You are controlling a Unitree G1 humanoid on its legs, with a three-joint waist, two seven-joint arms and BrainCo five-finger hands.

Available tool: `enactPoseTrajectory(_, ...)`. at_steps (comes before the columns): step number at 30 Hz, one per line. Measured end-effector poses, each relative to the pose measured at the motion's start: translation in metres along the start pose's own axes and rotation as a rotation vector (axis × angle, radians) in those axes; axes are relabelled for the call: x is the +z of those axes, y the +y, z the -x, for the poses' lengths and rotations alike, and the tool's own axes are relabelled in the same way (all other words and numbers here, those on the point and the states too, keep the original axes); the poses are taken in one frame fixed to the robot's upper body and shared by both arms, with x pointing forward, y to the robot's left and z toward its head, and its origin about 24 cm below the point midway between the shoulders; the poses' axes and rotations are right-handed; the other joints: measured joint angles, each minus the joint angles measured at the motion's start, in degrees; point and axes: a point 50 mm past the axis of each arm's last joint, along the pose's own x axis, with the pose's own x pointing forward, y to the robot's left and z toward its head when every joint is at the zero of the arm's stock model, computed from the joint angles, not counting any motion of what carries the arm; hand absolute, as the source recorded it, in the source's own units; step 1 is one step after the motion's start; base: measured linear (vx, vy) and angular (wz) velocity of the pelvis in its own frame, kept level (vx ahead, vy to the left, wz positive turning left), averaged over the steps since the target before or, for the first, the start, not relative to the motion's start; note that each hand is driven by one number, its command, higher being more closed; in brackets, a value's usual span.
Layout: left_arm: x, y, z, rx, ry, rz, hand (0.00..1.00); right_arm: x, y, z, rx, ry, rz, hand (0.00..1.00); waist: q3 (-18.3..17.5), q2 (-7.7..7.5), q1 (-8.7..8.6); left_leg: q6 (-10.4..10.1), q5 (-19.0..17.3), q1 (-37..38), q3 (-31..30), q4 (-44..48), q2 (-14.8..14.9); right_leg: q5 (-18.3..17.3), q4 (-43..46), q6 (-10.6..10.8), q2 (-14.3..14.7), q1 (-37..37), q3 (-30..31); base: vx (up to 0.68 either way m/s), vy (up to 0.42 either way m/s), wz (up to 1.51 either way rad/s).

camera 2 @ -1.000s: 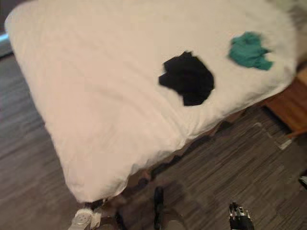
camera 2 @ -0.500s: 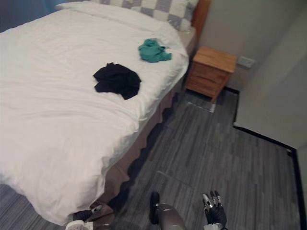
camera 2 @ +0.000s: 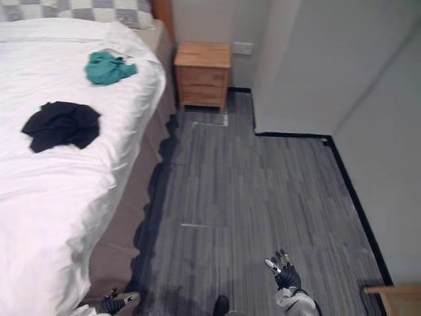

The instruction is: Tidy the bed and pick cloth on bed and put in laundry

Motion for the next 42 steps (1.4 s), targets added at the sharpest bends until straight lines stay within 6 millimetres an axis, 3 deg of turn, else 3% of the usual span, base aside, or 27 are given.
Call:
enactPoseTrajectory(1, -0.002, -0.003, 0.001, -0.010, 0.004, -0.002, 0.00, 0.002, -0.007, 0.002, -0.008, 0.023, 0.026, 0.00, 1.12, 0.90, 0.20, 0.55, -1.41, -3.42, -6.78, 7.75, 0.39, -0.27, 0.57, -0.38, 0.02, 1.48, 1.60, -0.02, 0.032, -0.68)
enactPoseTrajectory(2, -0.002, -0.006, 0.002, -0.020, 0.003, -0.006, 0.00, 0.003, -0.011, 0.003, -0.019, 0.033, 0.033, 0.00, 2.21, 1.87, 0.60, -0.27, -2.82, -4.57, -11.63, 8.54, -1.62, -0.30, 1.18, -0.68, -0.10, 2.28, 3.05, -0.02, 0.076, -0.74)
enactPoseTrajectory(5, -0.002, -0.003, 0.002, -0.014, -0.013, -0.009, 0.00, 0.002, -0.014, 0.005, -0.027, 0.055, 0.057, 0.00, 2.82, 4.14, 0.74, 1.65, -0.91, -5.50, -13.81, -2.78, -5.37, -0.94, 1.82, 0.48, -0.14, 2.52, 4.40, -0.05, 0.171, -0.50)
enactPoseTrajectory(8, 0.008, 0.001, 0.001, 0.000, -0.063, 0.011, 0.00, -0.016, 0.002, 0.006, 0.016, 0.098, 0.039, 0.00, 1.38, 2.36, 1.65, 2.34, 1.48, -5.21, -12.19, -10.13, -8.71, 0.09, -0.97, 2.22, -2.69, 2.31, 3.07, 0.06, 0.104, 0.04)
enactPoseTrajectory(12, 0.003, -0.003, 0.004, 0.006, -0.059, 0.048, 0.00, -0.025, 0.014, 0.004, 0.053, 0.130, 0.083, 0.00, 2.27, 1.46, 2.65, 3.65, 0.82, -6.05, -9.56, -7.86, -8.53, 0.63, -1.94, 3.24, -3.91, 3.19, 1.02, 0.09, 0.080, 0.08)
enactPoseTrajectory(14, -0.004, -0.003, 0.006, 0.005, -0.044, 0.046, 0.00, -0.022, 0.015, 0.002, 0.052, 0.117, 0.098, 0.00, 1.80, 1.48, 2.84, 3.78, -0.37, -5.31, -8.30, -7.81, -8.43, -1.19, 2.17, 4.21, -4.56, 1.87, 1.06, 0.12, 0.051, 0.02)
enactPoseTrajectory(16, -0.009, -0.002, 0.008, 0.001, -0.025, 0.036, 0.00, -0.015, 0.016, -0.002, 0.048, 0.101, 0.104, 0.00, 1.23, 0.84, 2.96, 4.40, -0.68, -4.53, -8.03, -8.98, -9.74, -4.71, 5.45, 7.47, -5.46, 0.65, 1.42, 0.09, 0.039, 0.04)
enactPoseTrajectory(17, -0.012, -0.001, 0.009, -0.012, -0.016, 0.001, 0.00, -0.018, 0.012, 0.000, 0.033, 0.105, 0.097, 0.00, 0.10, 0.87, 2.68, 4.97, -0.98, -3.15, -8.09, -11.62, -10.59, -6.86, 11.01, 8.37, -7.19, -1.51, 0.50, 0.17, 0.043, 0.12)
enactPoseTrajectory(18, -0.012, -0.003, 0.009, -0.031, -0.017, -0.040, 0.00, -0.016, 0.012, -0.001, 0.026, 0.092, 0.096, 0.00, 0.64, 0.28, 2.61, 4.74, -1.34, -1.72, -8.31, -12.96, -11.57, -8.59, 23.41, 8.43, -9.75, -6.41, 0.14, 0.20, 0.081, 0.15)
enactPoseTrajectory(19, -0.013, -0.005, 0.009, -0.044, -0.015, -0.063, 0.00, -0.016, 0.012, -0.002, 0.023, 0.096, 0.094, 0.00, 0.65, 0.38, 2.41, 4.86, -1.69, -0.86, -8.75, -13.40, -11.94, -8.43, 31.65, 9.06, -11.51, -9.80, 0.07, 0.21, 0.105, 0.26)
enactPoseTrajectory(20, -0.011, -0.006, 0.008, -0.058, -0.020, -0.103, 0.00, -0.018, 0.014, -0.002, 0.026, 0.102, 0.089, 0.00, 1.15, 0.81, 1.97, 5.27, -1.62, 2.06, -9.60, -14.25, -12.47, -6.70, 43.85, 12.06, -13.94, -14.58, 0.31, 0.24, 0.106, 0.39)
enactPoseTrajectory(22, -0.011, 0.005, 0.006, -0.049, -0.013, -0.157, 0.00, -0.030, 0.018, 0.002, 0.031, 0.137, 0.080, 0.00, 2.61, -0.51, 1.43, 5.45, -2.80, 6.42, -11.23, -15.13, -12.56, -9.89, 50.17, 10.21, -14.83, -17.37, 0.72, 0.25, 0.020, 0.50)
enactPoseTrajectory(24, -0.004, 0.015, 0.002, -0.028, -0.027, -0.174, 0.00, -0.034, 0.021, 0.002, 0.033, 0.144, 0.070, 0.00, 2.96, -1.39, 0.55, 4.69, -4.08, 8.02, -13.62, -15.19, -11.20, -10.48, 42.54, 8.70, -12.24, -17.94, -0.34, 0.28, -0.076, 0.63)
enactPoseTrajectory(25, 0.005, 0.015, -0.001, -0.023, -0.048, -0.163, 0.00, -0.033, 0.021, 0.001, 0.029, 0.139, 0.069, 0.00, 3.03, -1.19, -0.33, 3.95, -4.60, 8.57, -15.47, -15.80, -9.76, -8.24, 31.15, 7.09, -9.27, -18.35, -1.20, 0.39, -0.113, 0.66)
enactPoseTrajectory(26, 0.013, 0.015, -0.004, -0.020, -0.068, -0.138, 0.00, -0.032, 0.022, 0.000, 0.025, 0.138, 0.066, 0.00, 3.21, -1.17, -0.48, 3.01, -4.39, 9.93, -16.14, -17.45, -9.05, -2.79, 18.51, 6.25, -6.93, -18.72, -1.58, 0.53, -0.162, 0.63)
enactPoseTrajectory(28, 0.021, 0.015, -0.007, -0.011, -0.090, -0.102, 0.00, -0.033, 0.023, 0.001, 0.018, 0.134, 0.050, 0.00, 3.54, -1.82, -0.77, 0.19, -4.84, 11.86, -16.90, -18.18, -9.14, 4.18, 4.16, 6.48, -6.03, -18.61, -1.64, 0.53, -0.206, 0.41)
enactPoseTrajectory(29, 0.021, 0.015, -0.007, -0.009, -0.089, -0.090, 0.00, -0.035, 0.023, 0.002, 0.011, 0.136, 0.041, 0.00, 3.73, -2.14, -0.85, -0.69, -5.37, 12.72, -16.90, -18.13, -9.31, 4.40, 2.95, 6.45, -6.08, -18.51, -1.31, 0.64, -0.303, 0.42)
enactPoseTrajectory(30, 0.021, 0.012, -0.006, -0.003, -0.088, -0.042, 0.00, -0.040, 0.024, 0.006, -0.011, 0.132, 0.017, 0.00, 4.47, -2.76, -0.85, -3.37, -7.35, 16.33, -16.88, -17.63, -9.08, 8.89, 3.18, 3.57, -6.27, -16.71, -0.11, 0.42, -0.206, 0.27)
enactPoseTrajectory(31, 0.022, 0.009, -0.006, -0.006, -0.088, -0.022, 0.00, -0.039, 0.024, 0.005, -0.017, 0.131, 0.017, 0.00, 5.06, -1.66, -0.76, -3.83, -7.63, 17.04, -16.72, -16.87, -8.00, 10.13, 5.00, 2.71, -5.74, -16.55, -0.41, 0.62, -0.294, 0.28)
enactPoseTrajectory(32, 0.026, 0.000, -0.006, -0.026, -0.102, 0.019, 0.00, -0.033, 0.029, 0.000, -0.022, 0.110, 0.024, 0.00, 5.82, 0.39, -0.79, -4.77, -6.37, 16.13, -15.80, -11.25, -5.29, 9.11, 9.82, 0.70, -4.51, -17.03, -1.26, 0.47, -0.268, 0.06)
enactPoseTrajectory(34, 0.029, -0.006, -0.005, -0.041, -0.116, 0.052, 0.00, -0.028, 0.031, -0.004, -0.024, 0.105, 0.065, 0.00, 5.87, 1.21, -0.46, -5.37, -4.52, 13.56, -15.83, -4.38, -3.23, 7.64, 10.23, -1.32, -3.36, -16.31, -2.03, 0.50, -0.312, -0.09)
enactPoseTrajectory(35, 0.028, -0.010, -0.004, -0.055, -0.117, 0.079, 0.00, -0.024, 0.034, -0.006, -0.021, 0.094, 0.103, 0.00, 5.71, 1.77, -0.05, -4.30, -1.32, 9.75, -17.26, 4.44, -1.30, 6.31, 10.61, -2.74, -2.02, -15.28, -2.41, 0.37, -0.219, -0.18)
enactPoseTrajectory(36, 0.028, -0.013, -0.004, -0.070, -0.119, 0.098, 0.00, -0.021, 0.035, -0.007, -0.015, 0.082, 0.118, 0.00, 5.82, 2.00, -0.01, -2.66, 2.89, 6.75, -19.24, 11.44, -0.13, 4.87, 10.94, -3.23, -0.99, -14.10, -2.34, 0.46, -0.242, -0.35)
enactPoseTrajectory(37, 0.024, -0.018, -0.002, -0.084, -0.109, 0.107, 0.00, -0.019, 0.037, -0.008, -0.005, 0.081, 0.148, 0.00, 6.12, 2.48, 0.21, -1.43, 13.87, 2.56, -22.89, 21.31, 1.17, 2.93, 10.27, -4.06, 0.80, -10.90, -1.28, 0.44, -0.151, -0.45)
enactPoseTrajectory(38, 0.020, -0.020, 0.000, -0.088, -0.100, 0.114, 0.00, -0.019, 0.038, -0.009, 0.004, 0.083, 0.163, 0.00, 6.27, 2.61, 0.71, -2.18, 13.41, -0.54, -25.42, 27.75, 1.17, 1.73, 9.65, -4.86, 1.78, -8.91, 0.19, 0.42, -0.105, -0.49)
enactPoseTrajectory(40, 0.026, -0.020, -0.001, -0.093, -0.123, 0.113, 0.00, -0.016, 0.041, -0.011, 0.014, 0.077, 0.182, 0.00, 6.70, 3.16, 1.30, -2.30, 6.24, -7.72, -26.74, 35.90, -0.60, -0.61, 9.37, -6.23, 2.68, -5.34, 1.48, 0.39, -0.051, -0.34)
enactPoseTrajectory(42, 0.036, -0.020, -0.001, -0.104, -0.183, 0.133, 0.00, -0.018, 0.043, -0.011, 0.024, 0.088, 0.209, 0.00, 7.27, 2.20, 2.31, 0.65, 1.18, -13.99, -20.87, 29.56, -2.74, -2.34, 6.84, -4.99, 2.80, -0.24, 2.96, 0.43, -0.078, -0.35)
